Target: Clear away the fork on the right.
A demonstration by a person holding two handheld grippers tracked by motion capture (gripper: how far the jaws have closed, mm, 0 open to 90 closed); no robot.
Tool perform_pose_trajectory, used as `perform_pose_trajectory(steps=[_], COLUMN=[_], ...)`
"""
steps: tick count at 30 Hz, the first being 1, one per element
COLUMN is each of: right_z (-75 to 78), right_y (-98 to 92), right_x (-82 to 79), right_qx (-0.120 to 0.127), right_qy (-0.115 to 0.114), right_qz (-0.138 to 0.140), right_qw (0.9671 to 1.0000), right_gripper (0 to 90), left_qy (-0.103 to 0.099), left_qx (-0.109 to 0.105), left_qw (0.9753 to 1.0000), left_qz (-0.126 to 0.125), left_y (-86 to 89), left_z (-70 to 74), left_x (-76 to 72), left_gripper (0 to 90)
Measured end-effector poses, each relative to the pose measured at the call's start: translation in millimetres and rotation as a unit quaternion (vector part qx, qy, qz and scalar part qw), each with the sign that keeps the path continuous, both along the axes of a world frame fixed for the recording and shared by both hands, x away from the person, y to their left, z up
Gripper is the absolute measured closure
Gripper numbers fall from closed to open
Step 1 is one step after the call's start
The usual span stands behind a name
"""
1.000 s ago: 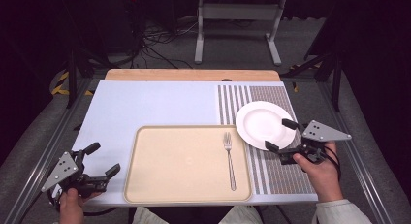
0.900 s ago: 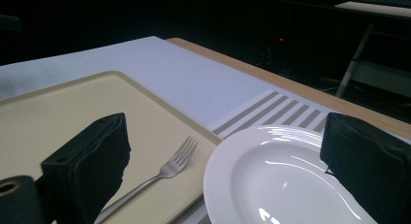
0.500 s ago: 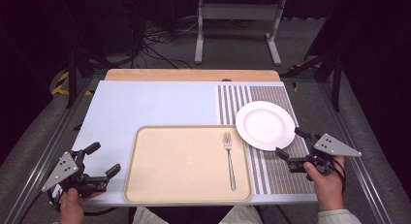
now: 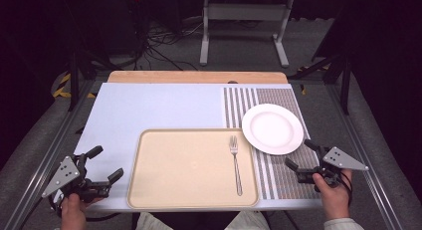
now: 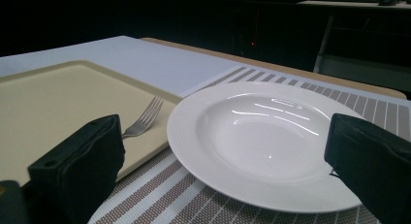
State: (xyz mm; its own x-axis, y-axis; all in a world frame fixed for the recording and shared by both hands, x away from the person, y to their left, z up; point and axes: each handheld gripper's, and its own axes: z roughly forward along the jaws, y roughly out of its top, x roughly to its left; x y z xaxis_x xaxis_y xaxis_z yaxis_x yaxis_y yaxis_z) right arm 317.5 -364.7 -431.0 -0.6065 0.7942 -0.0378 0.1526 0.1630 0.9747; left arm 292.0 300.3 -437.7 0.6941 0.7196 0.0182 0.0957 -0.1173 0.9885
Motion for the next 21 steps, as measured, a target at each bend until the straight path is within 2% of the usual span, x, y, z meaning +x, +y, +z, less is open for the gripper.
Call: perform_pose_trajectory(steps=[4,10,21], right_z=[-7.4,-19.4,-21.0], right_y=[-3.2,-7.1,-6.6], right_x=[0.5,1.6,2.7], right_qx=[0.006,-0.002,-0.006], right_qy=[0.003,0.020,0.028], right_qz=[-0.002,-0.012,-0.013], right_qw=[1.0000,0.9997,0.9995], right_gripper=[1.5,1.8,1.8], left_qy=[-0.001,-0.010,-0.006], left_qx=[0.002,-0.007,-0.009], left_qw=[1.0000,0.9999,0.9999], left_qz=[-0.003,-0.007,-0.007], left_y=[0.7,1.8,1.2], left_z=[0.4,1.7,0.7], left_x=[-0.1,-2.1,-0.5], left_gripper=[0.3,0.3,0.3])
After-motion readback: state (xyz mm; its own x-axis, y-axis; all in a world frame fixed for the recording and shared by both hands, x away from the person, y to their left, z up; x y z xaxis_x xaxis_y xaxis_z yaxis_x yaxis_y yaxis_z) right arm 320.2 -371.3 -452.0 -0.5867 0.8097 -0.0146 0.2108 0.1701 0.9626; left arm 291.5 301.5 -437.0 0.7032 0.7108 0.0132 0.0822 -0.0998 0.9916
